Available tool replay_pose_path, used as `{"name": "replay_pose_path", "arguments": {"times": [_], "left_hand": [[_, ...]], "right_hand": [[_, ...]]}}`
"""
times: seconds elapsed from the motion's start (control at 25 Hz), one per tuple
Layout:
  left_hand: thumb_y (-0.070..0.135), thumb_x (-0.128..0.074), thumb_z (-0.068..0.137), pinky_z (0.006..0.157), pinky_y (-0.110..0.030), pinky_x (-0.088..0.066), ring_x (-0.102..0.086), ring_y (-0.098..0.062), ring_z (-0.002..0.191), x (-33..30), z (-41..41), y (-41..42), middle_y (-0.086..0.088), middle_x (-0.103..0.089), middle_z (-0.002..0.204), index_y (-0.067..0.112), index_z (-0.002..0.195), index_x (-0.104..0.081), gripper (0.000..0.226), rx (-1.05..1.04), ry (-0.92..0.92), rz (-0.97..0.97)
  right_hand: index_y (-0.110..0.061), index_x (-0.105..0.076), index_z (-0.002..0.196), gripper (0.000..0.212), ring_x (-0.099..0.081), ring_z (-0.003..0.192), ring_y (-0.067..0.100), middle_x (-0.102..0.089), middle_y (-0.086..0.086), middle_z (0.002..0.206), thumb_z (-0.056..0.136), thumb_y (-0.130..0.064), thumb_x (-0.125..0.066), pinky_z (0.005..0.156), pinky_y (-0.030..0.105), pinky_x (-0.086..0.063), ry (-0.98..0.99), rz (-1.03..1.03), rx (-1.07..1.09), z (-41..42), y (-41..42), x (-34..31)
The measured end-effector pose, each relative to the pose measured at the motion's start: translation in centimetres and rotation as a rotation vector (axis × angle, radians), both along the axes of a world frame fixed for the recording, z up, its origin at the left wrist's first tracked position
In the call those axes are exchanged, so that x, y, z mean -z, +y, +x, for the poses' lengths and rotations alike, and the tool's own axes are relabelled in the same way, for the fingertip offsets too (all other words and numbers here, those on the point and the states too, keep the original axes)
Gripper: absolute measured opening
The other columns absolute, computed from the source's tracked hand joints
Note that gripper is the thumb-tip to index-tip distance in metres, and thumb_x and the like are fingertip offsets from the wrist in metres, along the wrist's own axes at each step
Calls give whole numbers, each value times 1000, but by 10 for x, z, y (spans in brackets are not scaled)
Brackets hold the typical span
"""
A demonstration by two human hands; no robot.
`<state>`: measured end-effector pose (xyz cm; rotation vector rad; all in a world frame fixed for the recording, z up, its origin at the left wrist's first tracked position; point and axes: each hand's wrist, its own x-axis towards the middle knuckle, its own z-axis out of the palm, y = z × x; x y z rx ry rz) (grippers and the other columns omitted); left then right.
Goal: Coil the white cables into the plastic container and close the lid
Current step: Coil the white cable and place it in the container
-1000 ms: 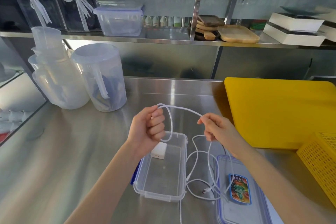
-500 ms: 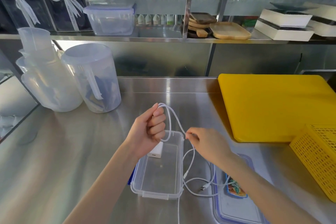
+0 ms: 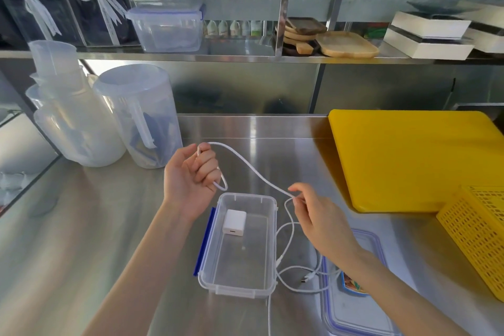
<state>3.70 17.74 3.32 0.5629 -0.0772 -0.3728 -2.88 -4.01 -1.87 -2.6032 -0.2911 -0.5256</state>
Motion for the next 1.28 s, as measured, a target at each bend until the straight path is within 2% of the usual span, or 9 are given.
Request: {"name": "replay_pose_path", "arguments": {"times": [0.12, 0.24, 0.4, 0.52, 0.6, 0.88, 1.08, 1.2, 1.28], "left_hand": [[9, -57, 73, 33, -14, -25, -31, -8, 30, 2, 3, 3, 8, -36, 41, 14, 69, -52, 9, -49, 61, 65], [14, -32, 96, 35, -12, -28, -31, -6, 32, 7, 2, 3, 9, -36, 41, 14, 73, -48, 29, -87, 13, 399], [24, -31, 98, 52, -19, -39, -41, -5, 40, 10, -5, 1, 9, -42, 43, 14, 77, -52, 31, -134, -146, 777], [29, -33, 97, 54, -21, -38, -40, -6, 41, 9, -9, -4, 9, -40, 44, 14, 74, -52, 34, -94, -189, 803], [30, -35, 96, 51, -17, -42, -42, -7, 41, 7, -16, -14, 8, -43, 43, 14, 72, -54, 35, -31, -244, 819], [25, -40, 95, 66, -16, -55, -68, -4, 61, 22, -37, -56, 7, -71, 56, 14, 70, -59, 33, 94, -354, 981], [21, -39, 96, 69, -19, -57, -68, -5, 60, 31, -41, -63, 2, -70, 64, 13, 68, -59, 36, 58, -387, 1044], [23, -33, 98, 58, -15, -50, -59, -5, 43, 33, -45, -66, 7, -61, 43, 12, 69, -56, 38, 140, -420, 1054], [28, -31, 98, 47, -16, -38, -38, -4, 32, 31, -49, -67, 10, -42, 32, 15, 64, -46, 40, 187, -351, 1019]], "right_hand": [[-16, -65, 91, 22, -64, 56, 8, -73, -2, 72, 84, -33, -53, 55, 0, -31, -29, -22, -2, -1, -8, 0], [-18, -67, 89, 21, -67, 60, 10, -74, -3, 74, 84, -34, -54, 54, -2, -29, -36, -49, 39, -3, -15, -5], [-16, -66, 93, 13, -63, 65, 11, -72, 1, 80, 80, -17, -65, 52, -1, -24, -13, -73, 71, -4, -19, -14], [-24, -58, 114, 26, -62, 85, 10, -66, -3, 104, 92, -28, -46, 58, 3, -31, 149, -197, -64, -3, -19, -15], [-30, -52, 123, 32, -60, 96, 9, -61, -6, 114, 94, -33, -37, 71, 11, -41, 266, -304, -164, -5, -12, -16], [-31, -61, 112, 28, -62, 94, 16, -68, -7, 108, 92, -37, -43, 80, 36, -52, 291, -244, -268, -8, 4, -22], [-23, -64, 101, 21, -62, 80, 10, -72, -3, 98, 86, -35, -55, 78, 25, -53, 245, -67, -186, -9, 4, -28], [-19, -64, 97, 21, -58, 77, 7, -70, -1, 92, 85, -35, -57, 72, 22, -50, 198, 22, -171, -8, 6, -35], [-21, -61, 100, 24, -54, 74, 5, -61, -5, 89, 83, -37, -57, 68, 21, -48, 165, 64, -146, -4, 7, -39]]}}
